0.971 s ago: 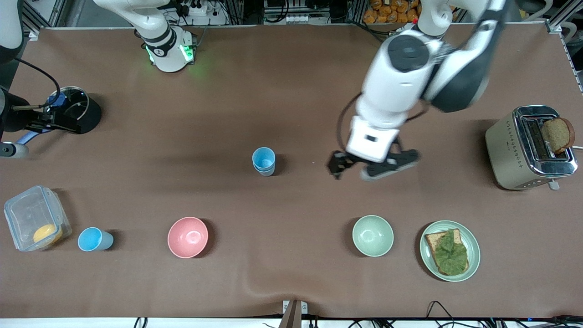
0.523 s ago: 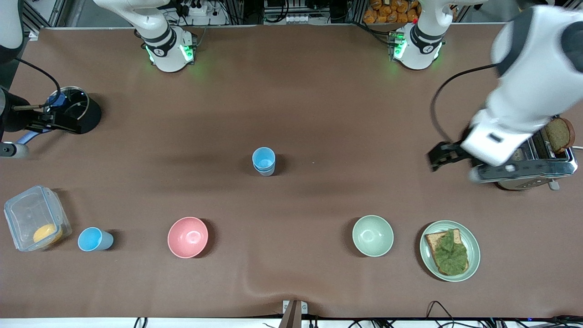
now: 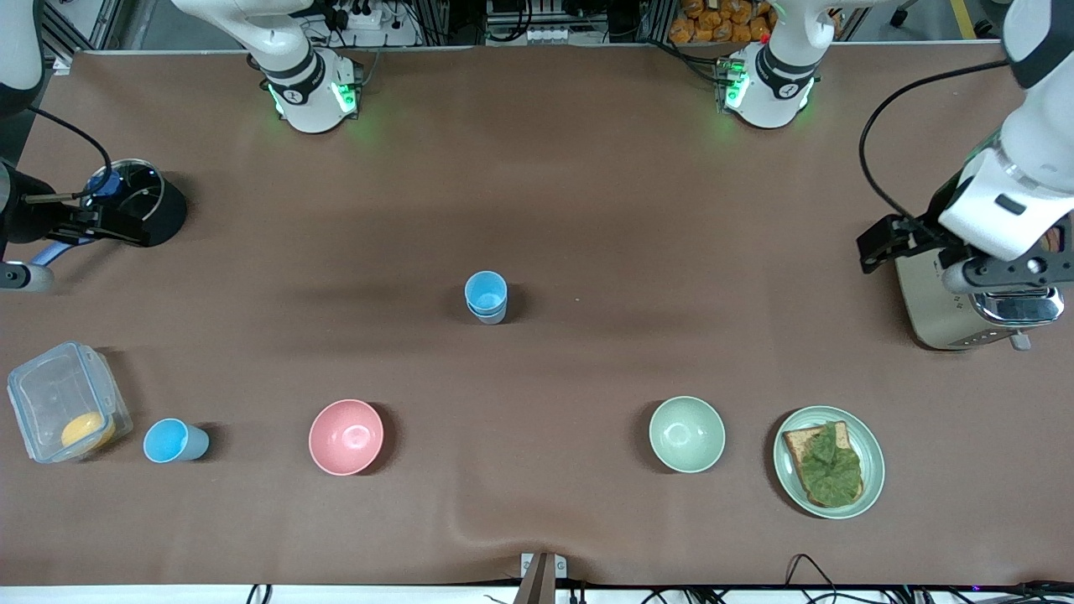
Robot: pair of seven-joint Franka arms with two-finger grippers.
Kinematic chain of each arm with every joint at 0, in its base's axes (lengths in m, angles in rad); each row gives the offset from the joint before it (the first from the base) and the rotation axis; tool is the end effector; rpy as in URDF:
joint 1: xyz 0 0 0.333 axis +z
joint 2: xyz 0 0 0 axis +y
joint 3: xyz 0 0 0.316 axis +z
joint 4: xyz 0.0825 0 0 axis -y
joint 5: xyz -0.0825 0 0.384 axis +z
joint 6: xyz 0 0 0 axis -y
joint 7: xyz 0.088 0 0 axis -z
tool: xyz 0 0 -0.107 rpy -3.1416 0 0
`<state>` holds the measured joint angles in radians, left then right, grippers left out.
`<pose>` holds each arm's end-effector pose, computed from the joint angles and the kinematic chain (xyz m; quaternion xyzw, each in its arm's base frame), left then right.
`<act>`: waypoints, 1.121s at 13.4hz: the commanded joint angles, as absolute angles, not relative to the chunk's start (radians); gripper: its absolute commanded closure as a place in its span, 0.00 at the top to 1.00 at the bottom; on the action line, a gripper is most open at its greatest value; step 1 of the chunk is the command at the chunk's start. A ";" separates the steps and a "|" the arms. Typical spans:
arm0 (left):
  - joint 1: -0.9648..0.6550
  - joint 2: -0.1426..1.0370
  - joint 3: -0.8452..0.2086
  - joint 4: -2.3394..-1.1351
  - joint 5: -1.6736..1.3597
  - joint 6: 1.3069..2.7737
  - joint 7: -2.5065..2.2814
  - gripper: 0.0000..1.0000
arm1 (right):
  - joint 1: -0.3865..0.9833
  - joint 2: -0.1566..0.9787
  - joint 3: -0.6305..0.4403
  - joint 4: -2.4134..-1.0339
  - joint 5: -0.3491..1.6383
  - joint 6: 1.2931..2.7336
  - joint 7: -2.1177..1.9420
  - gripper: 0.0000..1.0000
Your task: Stack blue cups with both arms
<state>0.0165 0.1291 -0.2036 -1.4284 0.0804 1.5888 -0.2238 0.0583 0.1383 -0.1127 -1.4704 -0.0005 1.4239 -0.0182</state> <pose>0.5886 -0.0942 0.6207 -0.9993 -0.0193 -0.0221 0.0232 0.5781 -0.0271 0.5816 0.9956 -0.0182 -0.0921 0.0047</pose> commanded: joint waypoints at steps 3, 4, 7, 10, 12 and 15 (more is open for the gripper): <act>0.041 0.089 -0.218 -1.463 0.089 1.560 -0.127 1.00 | 0.052 0.140 -0.106 -1.459 -0.003 1.488 -0.028 1.00; 0.040 0.089 -0.215 -1.462 0.086 1.560 -0.129 1.00 | 0.052 0.141 -0.106 -1.459 -0.003 1.497 -0.028 1.00; 0.048 0.074 -0.212 -1.460 0.071 1.557 -0.133 1.00 | 0.052 0.141 -0.106 -1.459 -0.003 1.500 -0.028 1.00; 0.054 0.075 -0.213 -1.465 0.028 1.552 -0.182 1.00 | 0.052 0.141 -0.106 -1.459 -0.003 1.502 -0.028 1.00; 0.054 0.074 -0.216 -1.463 0.026 1.537 -0.193 1.00 | 0.052 0.140 -0.106 -1.459 -0.003 1.500 -0.029 1.00; 0.055 0.077 -0.213 -1.465 0.020 1.537 -0.195 1.00 | 0.052 0.141 -0.104 -1.459 -0.003 1.500 -0.028 1.00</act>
